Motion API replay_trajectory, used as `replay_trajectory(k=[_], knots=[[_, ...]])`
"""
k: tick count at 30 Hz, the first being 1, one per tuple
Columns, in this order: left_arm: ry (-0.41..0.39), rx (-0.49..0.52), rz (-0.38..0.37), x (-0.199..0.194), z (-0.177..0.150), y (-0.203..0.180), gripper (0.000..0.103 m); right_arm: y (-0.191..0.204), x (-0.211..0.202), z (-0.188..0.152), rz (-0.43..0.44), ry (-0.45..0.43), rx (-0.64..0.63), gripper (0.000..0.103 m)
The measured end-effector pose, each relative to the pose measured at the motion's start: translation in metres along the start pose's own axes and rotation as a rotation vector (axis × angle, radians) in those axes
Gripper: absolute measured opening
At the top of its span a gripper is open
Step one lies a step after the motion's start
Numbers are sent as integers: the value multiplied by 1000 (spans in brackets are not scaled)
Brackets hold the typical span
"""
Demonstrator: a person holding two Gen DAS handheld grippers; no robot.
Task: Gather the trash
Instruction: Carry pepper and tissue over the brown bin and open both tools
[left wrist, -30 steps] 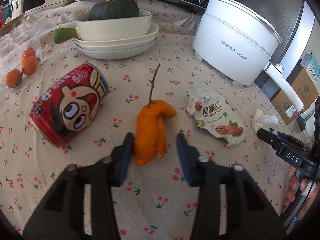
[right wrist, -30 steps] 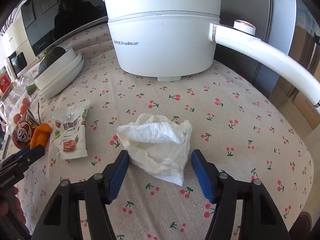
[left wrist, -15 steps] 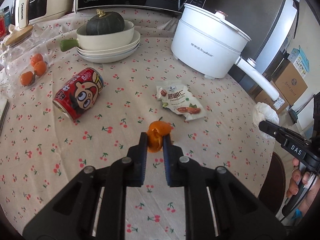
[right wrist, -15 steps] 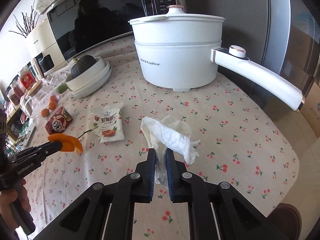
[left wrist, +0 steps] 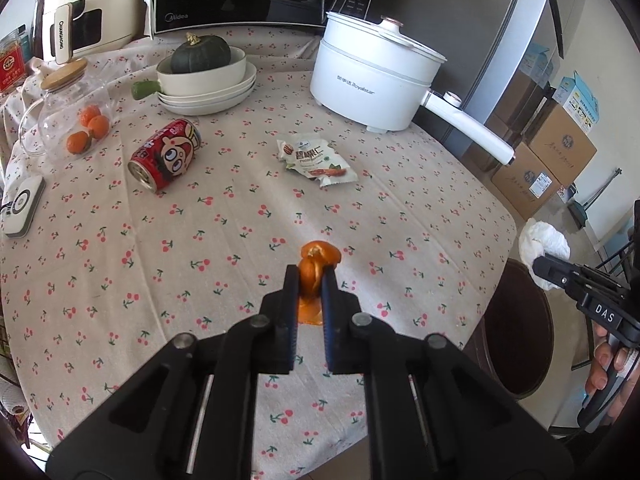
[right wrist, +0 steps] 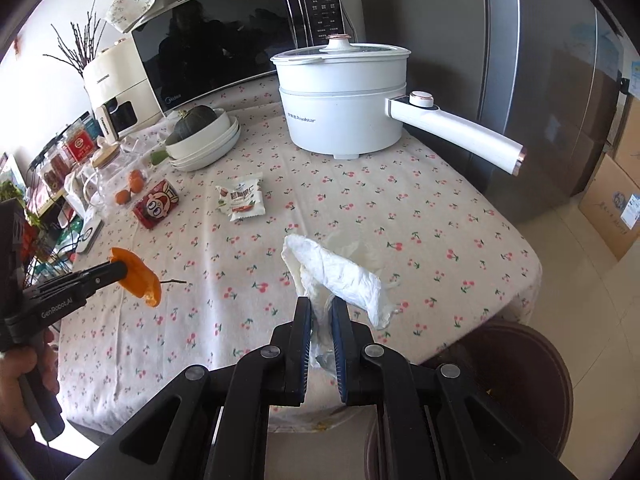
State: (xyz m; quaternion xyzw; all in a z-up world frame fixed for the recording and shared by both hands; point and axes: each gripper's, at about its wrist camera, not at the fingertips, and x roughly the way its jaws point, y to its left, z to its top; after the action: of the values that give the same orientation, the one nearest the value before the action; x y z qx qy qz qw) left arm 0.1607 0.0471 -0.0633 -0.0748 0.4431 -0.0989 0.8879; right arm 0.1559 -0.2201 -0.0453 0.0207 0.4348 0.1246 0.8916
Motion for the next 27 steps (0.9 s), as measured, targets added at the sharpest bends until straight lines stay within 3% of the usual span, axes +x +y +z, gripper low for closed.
replay_trajectory(k=[4, 11, 27], knots=[[5, 27, -48, -10, -6, -20, 11, -9, -12, -18, 4, 56, 32, 11], [23, 153, -121, -9, -19, -81, 11, -44, -32, -42, -20, 76, 73, 11], [147, 332, -298, 40, -56, -218, 11, -138, -56, -93, -113, 143, 206, 11]])
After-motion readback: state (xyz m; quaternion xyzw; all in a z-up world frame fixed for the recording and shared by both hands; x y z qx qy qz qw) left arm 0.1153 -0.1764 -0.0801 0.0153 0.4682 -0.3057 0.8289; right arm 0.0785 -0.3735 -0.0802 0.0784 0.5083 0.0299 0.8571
